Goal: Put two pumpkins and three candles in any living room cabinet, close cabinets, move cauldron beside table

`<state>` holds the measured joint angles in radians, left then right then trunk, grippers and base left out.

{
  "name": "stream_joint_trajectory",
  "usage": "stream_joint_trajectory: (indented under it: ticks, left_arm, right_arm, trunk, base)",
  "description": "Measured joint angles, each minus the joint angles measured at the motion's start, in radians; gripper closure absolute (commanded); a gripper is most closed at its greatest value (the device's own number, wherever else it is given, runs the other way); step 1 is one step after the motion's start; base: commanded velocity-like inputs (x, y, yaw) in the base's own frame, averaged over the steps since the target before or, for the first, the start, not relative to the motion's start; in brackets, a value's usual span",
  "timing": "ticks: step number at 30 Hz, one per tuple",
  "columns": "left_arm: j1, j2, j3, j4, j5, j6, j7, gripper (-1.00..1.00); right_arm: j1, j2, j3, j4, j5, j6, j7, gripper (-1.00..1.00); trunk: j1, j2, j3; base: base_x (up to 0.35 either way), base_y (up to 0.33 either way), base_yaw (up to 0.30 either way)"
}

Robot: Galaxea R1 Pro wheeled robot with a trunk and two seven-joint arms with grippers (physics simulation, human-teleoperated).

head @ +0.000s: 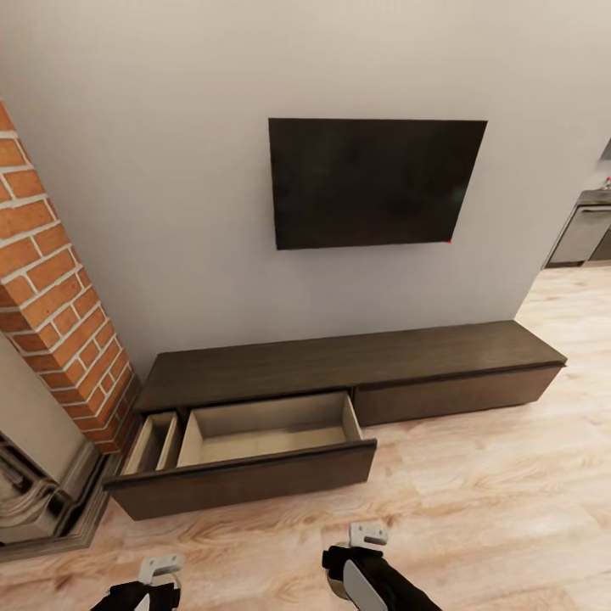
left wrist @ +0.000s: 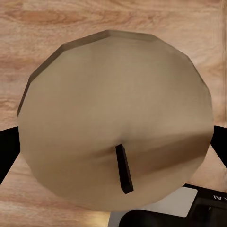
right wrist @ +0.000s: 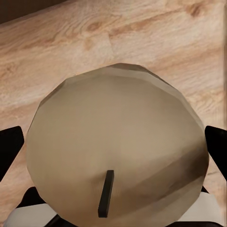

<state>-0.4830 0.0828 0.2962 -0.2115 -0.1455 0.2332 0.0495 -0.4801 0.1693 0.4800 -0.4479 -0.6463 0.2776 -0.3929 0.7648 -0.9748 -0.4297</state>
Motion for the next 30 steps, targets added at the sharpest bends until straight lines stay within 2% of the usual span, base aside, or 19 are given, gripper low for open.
stream_joint_trajectory:
  ticks: [7, 13, 22, 24, 25, 26, 27, 30]
  left_arm:
    - [0.0, 0.0, 0.0, 0.0, 0.0, -0.004, -0.002, 1.0]
    - [0.0, -0.001, 0.0, 0.0, 0.001, -0.005, -0.009, 1.0]
    - [0.0, -0.003, 0.004, 0.0, 0.002, 0.024, -0.012, 1.0]
    - [0.0, -0.002, 0.005, -0.009, 0.001, 0.083, -0.013, 1.0]
    - [-0.002, -0.002, 0.005, -0.02, 0.001, 0.132, -0.013, 1.0]
    - [-0.004, -0.001, 0.004, -0.058, -0.002, 0.22, -0.014, 1.0]
    - [-0.005, 0.0, 0.004, -0.081, 0.0, 0.254, -0.016, 1.0]
    - [-0.007, 0.001, 0.005, -0.271, 0.004, 0.458, -0.058, 1.0]
  right_arm:
    - [0.0, 0.0, 0.0, 0.0, 0.0, 0.001, 0.0, 1.0]
    - [0.0, -0.006, 0.0, 0.0, -0.001, 0.002, 0.0, 1.0]
    - [0.0, -0.003, 0.0, -0.009, -0.003, 0.009, -0.005, 1.0]
    - [0.0, -0.001, 0.001, -0.027, -0.003, 0.022, -0.007, 1.0]
    - [0.0, 0.0, 0.0, -0.046, -0.004, 0.039, -0.008, 1.0]
    - [0.0, 0.001, -0.001, -0.095, -0.011, 0.087, -0.009, 1.0]
    - [0.0, 0.001, -0.001, -0.119, -0.002, 0.111, -0.011, 1.0]
    - [0.0, 0.001, -0.009, -0.276, -0.013, 0.267, -0.026, 1.0]
  trunk:
    - [0.0, 0.0, 0.0]
    - [-0.023, 0.042, 0.019]
    - [-0.057, 0.105, 0.047]
    - [-0.065, 0.119, 0.053]
    - [-0.069, 0.126, 0.056]
    - [-0.073, 0.133, 0.06]
    - [-0.077, 0.14, 0.063]
    - [-0.088, 0.161, 0.072]
  base:
    - [0.1, -0.1, 0.253]
    - [0.006, -0.006, 0.208]
    - [0.0, 0.0, 0.014]
    - [0.0, 0.0, 0.0]
    - [0.0, 0.0, 0.0]
    - [0.0, 0.0, 0.0]
    - [0.0, 0.0, 0.0]
    - [0.0, 0.0, 0.0]
